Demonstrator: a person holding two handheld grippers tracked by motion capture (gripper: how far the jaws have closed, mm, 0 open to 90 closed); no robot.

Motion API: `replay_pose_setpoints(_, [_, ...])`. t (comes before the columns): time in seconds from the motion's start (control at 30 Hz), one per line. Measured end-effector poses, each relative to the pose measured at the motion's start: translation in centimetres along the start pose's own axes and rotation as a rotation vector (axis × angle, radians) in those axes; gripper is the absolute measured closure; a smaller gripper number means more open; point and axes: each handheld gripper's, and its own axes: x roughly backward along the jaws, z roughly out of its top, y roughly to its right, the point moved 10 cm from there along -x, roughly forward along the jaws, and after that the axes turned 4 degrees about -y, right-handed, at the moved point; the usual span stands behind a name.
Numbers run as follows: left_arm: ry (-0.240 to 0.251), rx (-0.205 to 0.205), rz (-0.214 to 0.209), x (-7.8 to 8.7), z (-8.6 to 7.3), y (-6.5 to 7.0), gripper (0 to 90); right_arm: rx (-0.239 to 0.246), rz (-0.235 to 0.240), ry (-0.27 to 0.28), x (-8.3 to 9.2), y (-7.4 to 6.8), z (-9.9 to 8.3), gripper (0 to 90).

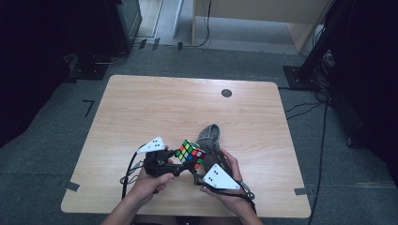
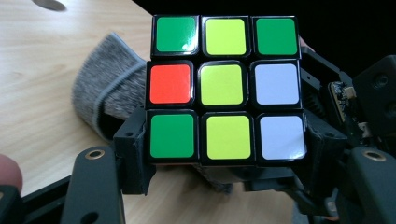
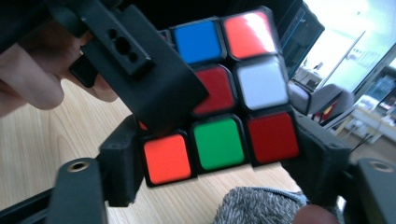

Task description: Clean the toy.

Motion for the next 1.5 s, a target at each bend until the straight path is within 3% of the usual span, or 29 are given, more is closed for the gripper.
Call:
replay_pose_setpoints(0.07, [-0.008, 0.011, -0.009, 0.0, -0.1, -0.1, 34.0, 0.025, -0.008, -0.003, 0.1, -0.1, -0.1, 31.5])
replay_pose_setpoints(0.17, [-0.004, 0.016, -0.023, 0.0, 0.0, -0.1, 33.4, 0.014, -0.001, -0.010, 0.1, -0.3, -0.3, 33.1])
replay_pose_setpoints(0.3, [0.068, 0.019, -0.049, 0.9, 1.0, 0.0, 19.7, -0.038, 0.002, -0.023, 0.2, 0.3, -0.7, 33.7])
replay_pose_setpoints(0.4, [0.101, 0.005, -0.001, 1.7, 1.3, -1.0, 15.8, -0.082, -0.027, -0.053, 0.3, 1.4, -1.6, 33.8])
replay_pose_setpoints(0.47, [0.093, -0.027, 0.054, 1.9, 1.1, -1.9, 14.3, -0.139, -0.040, -0.063, 0.5, 2.2, -2.0, 33.8])
replay_pose_setpoints(0.53, [0.088, -0.051, 0.081, 2.0, 0.9, -2.5, 13.8, -0.198, -0.048, -0.075, 0.7, 3.0, -2.2, 33.9])
replay_pose_setpoints(0.6, [0.084, -0.107, 0.110, 2.2, 0.7, -2.8, 14.3, -0.264, -0.045, -0.083, 1.0, 3.5, -2.2, 33.8])
replay_pose_setpoints(0.67, [0.075, -0.205, 0.165, 2.3, 0.5, -2.9, 14.5, -0.333, -0.039, -0.091, 1.3, 3.7, -2.2, 33.9])
replay_pose_setpoints(0.8, [0.052, -0.362, 0.243, 1.9, -0.2, -2.6, 14.4, -0.412, -0.019, -0.088, 1.5, 3.8, -1.7, 33.9])
replay_pose_setpoints(0.87, [0.045, -0.407, 0.264, 1.5, -0.5, -2.3, 14.4, -0.463, -0.001, -0.091, 1.5, 3.7, -1.3, 33.9])
replay_pose_setpoints(0.9, [0.045, -0.407, 0.264, 1.5, -0.5, -2.3, 14.4, -0.488, 0.013, -0.094, 1.6, 3.5, -1.1, 33.9])
replay_pose_setpoints(1.0, [0.031, -0.509, 0.332, 0.9, -0.9, -2.0, 14.4, -0.560, 0.076, -0.112, 1.6, 2.9, -0.5, 33.9])
replay_pose_setpoints(1.1, [0.024, -0.590, 0.373, 0.6, -1.2, -1.7, 14.4, -0.599, 0.123, -0.132, 1.7, 2.2, 0.1, 34.0])
replay_pose_setpoints(1.23, [0.031, -0.635, 0.388, 0.4, -1.2, -1.1, 14.4, -0.619, 0.159, -0.151, 1.6, 1.4, 0.5, 33.9])
replay_pose_setpoints(1.4, [0.021, -0.723, 0.421, 0.2, -1.4, -0.6, 15.2, -0.680, 0.227, -0.186, 1.3, 0.3, 0.5, 33.9])
replay_pose_setpoints(1.5, [0.020, -0.749, 0.444, 0.0, -1.5, -0.6, 17.2, -0.692, 0.257, -0.205, 1.1, -0.3, 0.5, 33.9])
